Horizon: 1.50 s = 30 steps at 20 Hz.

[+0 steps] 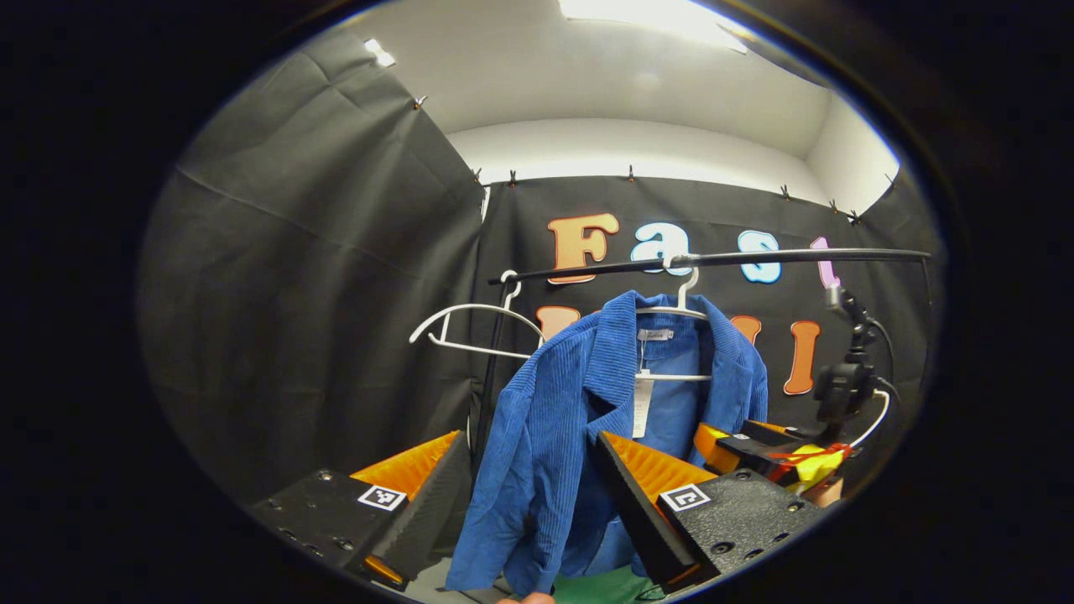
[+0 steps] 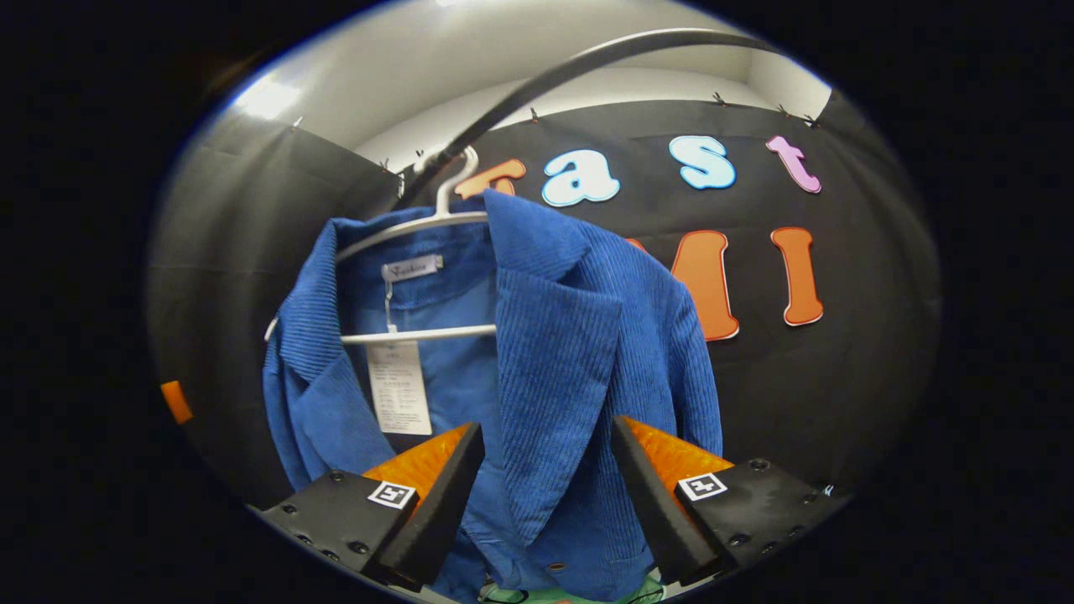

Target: Grasp the clothes on the hanger with both hands and then place them into the laundry hamper below.

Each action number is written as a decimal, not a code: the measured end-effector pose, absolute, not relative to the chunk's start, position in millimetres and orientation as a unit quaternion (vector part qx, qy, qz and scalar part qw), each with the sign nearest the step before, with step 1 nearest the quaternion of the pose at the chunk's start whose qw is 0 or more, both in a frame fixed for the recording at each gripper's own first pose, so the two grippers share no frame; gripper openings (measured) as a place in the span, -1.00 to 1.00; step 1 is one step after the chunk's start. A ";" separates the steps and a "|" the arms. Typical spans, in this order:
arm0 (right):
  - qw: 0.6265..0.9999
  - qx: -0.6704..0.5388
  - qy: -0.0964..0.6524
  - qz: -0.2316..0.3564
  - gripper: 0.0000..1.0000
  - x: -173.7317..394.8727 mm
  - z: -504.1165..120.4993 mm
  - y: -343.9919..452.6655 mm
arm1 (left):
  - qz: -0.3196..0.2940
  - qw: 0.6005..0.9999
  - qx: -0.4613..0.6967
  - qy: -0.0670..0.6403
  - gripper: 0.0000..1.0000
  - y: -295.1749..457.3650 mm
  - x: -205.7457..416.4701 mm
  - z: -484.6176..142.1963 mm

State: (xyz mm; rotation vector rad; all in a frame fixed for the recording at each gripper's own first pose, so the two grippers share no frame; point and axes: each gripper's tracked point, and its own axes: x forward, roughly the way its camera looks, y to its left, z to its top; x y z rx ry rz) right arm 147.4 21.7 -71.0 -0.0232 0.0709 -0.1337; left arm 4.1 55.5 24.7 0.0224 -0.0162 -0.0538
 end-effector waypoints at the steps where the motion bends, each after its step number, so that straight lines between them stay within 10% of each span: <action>1: 0.996 -0.016 0.041 -0.083 0.96 153.5 -77.1 17.1 | -0.035 0.999 0.011 -0.006 0.83 59.3 6.9 23.7; 12: 0.986 -0.031 0.015 -0.163 0.84 165.8 -59.0 -53.2 | -0.074 0.997 0.021 -0.012 0.96 67.1 15.3 13.8; 16: 0.996 -0.017 0.036 -0.084 0.41 170.6 -59.8 -51.5 | -0.048 0.999 0.003 -0.005 0.89 40.1 10.9 0.8; 17: 0.996 -0.015 0.034 -0.076 -0.05 171.6 -58.9 -57.5 | -0.048 0.999 -0.004 -0.003 0.96 29.7 10.3 -2.9; 23: 1.000 -0.016 0.005 -0.019 -0.99 147.3 -31.2 -68.5 | -0.039 0.999 -0.033 0.010 0.89 -19.1 17.9 -22.7; 30: 0.997 -0.017 -0.073 0.016 -0.86 86.3 31.6 -62.9 | -0.043 0.996 -0.067 0.035 0.84 -52.4 52.4 -52.2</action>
